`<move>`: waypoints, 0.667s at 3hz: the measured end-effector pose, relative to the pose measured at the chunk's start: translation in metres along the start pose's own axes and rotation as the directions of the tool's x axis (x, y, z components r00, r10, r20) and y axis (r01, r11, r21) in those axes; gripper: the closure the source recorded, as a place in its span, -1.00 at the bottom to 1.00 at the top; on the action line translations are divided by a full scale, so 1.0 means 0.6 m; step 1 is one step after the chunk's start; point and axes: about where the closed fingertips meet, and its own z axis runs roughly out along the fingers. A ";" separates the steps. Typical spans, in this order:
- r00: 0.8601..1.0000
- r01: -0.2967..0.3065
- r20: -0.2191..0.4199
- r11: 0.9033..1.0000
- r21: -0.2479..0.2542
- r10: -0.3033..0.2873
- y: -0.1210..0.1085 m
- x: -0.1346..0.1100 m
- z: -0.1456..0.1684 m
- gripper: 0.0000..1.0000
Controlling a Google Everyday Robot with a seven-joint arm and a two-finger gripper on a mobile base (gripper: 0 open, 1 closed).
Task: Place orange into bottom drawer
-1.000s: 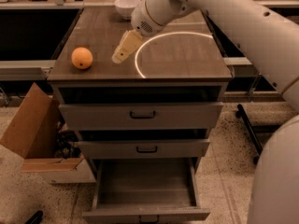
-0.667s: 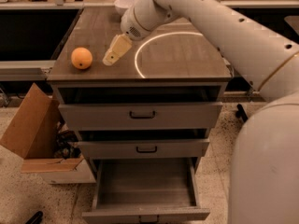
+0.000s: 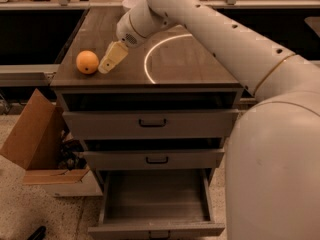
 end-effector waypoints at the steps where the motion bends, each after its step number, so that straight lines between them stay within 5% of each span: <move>1: 1.000 0.002 0.005 1.000 -0.030 -0.002 0.010 -0.007 0.028 -1.00; 2: 1.000 0.005 0.011 0.998 -0.070 -0.005 0.021 -0.015 0.060 -1.00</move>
Offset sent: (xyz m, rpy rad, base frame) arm 0.0020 0.0414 -0.0204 0.0096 0.0465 0.0687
